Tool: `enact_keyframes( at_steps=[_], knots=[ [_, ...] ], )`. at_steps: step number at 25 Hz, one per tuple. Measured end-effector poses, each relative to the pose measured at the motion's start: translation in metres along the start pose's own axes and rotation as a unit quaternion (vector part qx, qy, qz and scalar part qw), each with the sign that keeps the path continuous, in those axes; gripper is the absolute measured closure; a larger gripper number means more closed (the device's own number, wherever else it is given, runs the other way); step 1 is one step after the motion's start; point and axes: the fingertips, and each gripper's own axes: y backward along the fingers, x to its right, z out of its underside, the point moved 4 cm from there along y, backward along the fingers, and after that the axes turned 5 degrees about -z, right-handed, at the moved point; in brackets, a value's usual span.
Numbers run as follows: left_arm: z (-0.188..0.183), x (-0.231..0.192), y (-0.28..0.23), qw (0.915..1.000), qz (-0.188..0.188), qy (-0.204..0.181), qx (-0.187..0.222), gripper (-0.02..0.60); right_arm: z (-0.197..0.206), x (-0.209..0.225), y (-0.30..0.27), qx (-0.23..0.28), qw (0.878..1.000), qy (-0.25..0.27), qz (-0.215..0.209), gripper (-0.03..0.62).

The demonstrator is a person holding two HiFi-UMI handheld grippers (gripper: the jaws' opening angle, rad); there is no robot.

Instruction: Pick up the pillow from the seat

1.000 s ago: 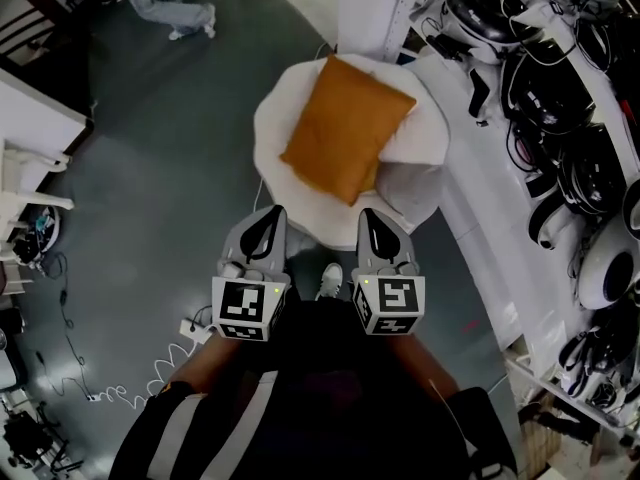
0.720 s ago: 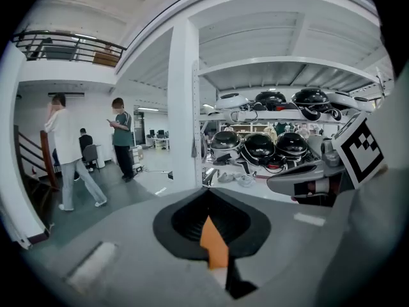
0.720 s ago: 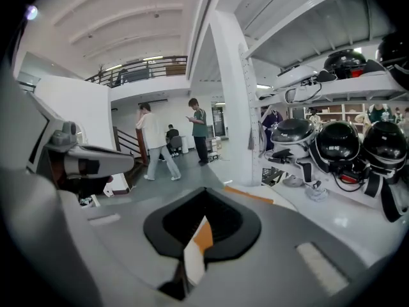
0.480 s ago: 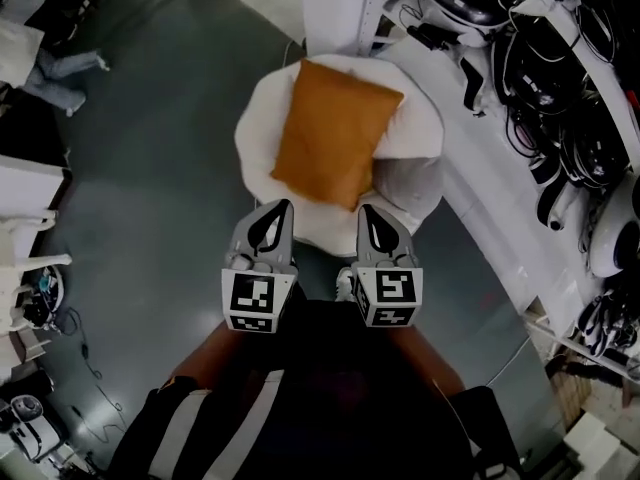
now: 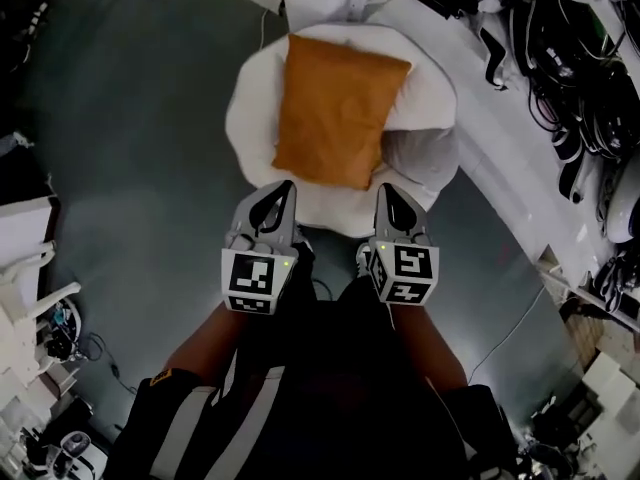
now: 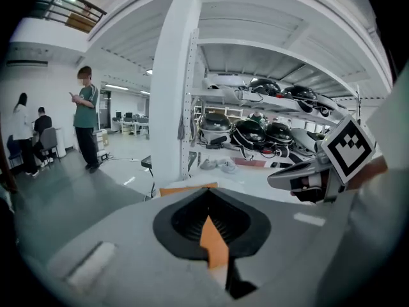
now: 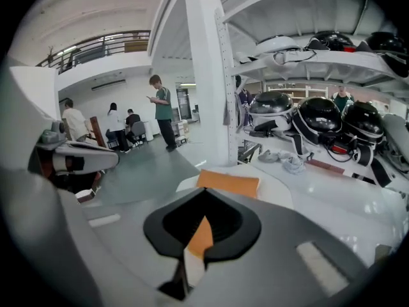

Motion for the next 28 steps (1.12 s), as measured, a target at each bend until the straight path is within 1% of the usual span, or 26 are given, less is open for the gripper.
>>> enact_keyframes(
  at_steps=[3, 6, 11, 12, 13, 15, 17, 18, 19, 22, 26, 28],
  knots=[
    [0.012, -0.020, -0.025, 0.9998, 0.015, -0.003, -0.012, 0.575, 0.009, 0.002, -0.023, -0.013, 1.000, -0.008, 0.016, 0.592],
    [0.031, -0.032, -0.051, 0.9995, 0.018, -0.001, -0.026, 0.575, 0.026, 0.010, -0.046, -0.031, 0.999, -0.017, 0.021, 0.592],
    [0.072, -0.041, -0.103, 0.9981, 0.019, 0.025, -0.053, 0.574, 0.065, 0.039, -0.096, -0.054, 0.997, -0.041, 0.031, 0.591],
    [0.082, -0.042, -0.113, 0.9977, 0.021, 0.030, -0.057, 0.543, 0.074, 0.045, -0.106, -0.058, 0.997, -0.045, 0.033, 0.591],
    [0.092, -0.043, -0.123, 0.9972, 0.022, 0.035, -0.063, 0.493, 0.082, 0.051, -0.115, -0.062, 0.996, -0.048, 0.034, 0.591],
    [0.113, -0.045, -0.142, 0.9961, 0.021, 0.042, -0.075, 0.492, 0.098, 0.063, -0.134, -0.067, 0.996, -0.052, 0.037, 0.591],
    [0.136, -0.048, -0.162, 0.9953, 0.015, 0.041, -0.087, 0.492, 0.113, 0.074, -0.154, -0.070, 0.995, -0.057, 0.036, 0.589],
    [0.147, -0.049, -0.171, 0.9948, 0.012, 0.040, -0.093, 0.492, 0.121, 0.079, -0.164, -0.071, 0.995, -0.063, 0.033, 0.534],
    [0.159, -0.051, -0.181, 0.9941, 0.010, 0.038, -0.100, 0.484, 0.129, 0.084, -0.174, -0.073, 0.994, -0.071, 0.032, 0.511],
    [0.194, -0.057, -0.206, 0.9912, 0.005, 0.036, -0.127, 0.461, 0.153, 0.097, -0.200, -0.079, 0.992, -0.090, 0.040, 0.505],
    [0.234, -0.059, -0.236, 0.9872, 0.002, 0.042, -0.153, 0.426, 0.187, 0.117, -0.223, -0.093, 0.989, -0.106, 0.048, 0.468],
    [0.249, -0.063, -0.248, 0.9854, -0.002, 0.046, -0.164, 0.419, 0.201, 0.123, -0.233, -0.098, 0.988, -0.113, 0.048, 0.457]
  ],
)
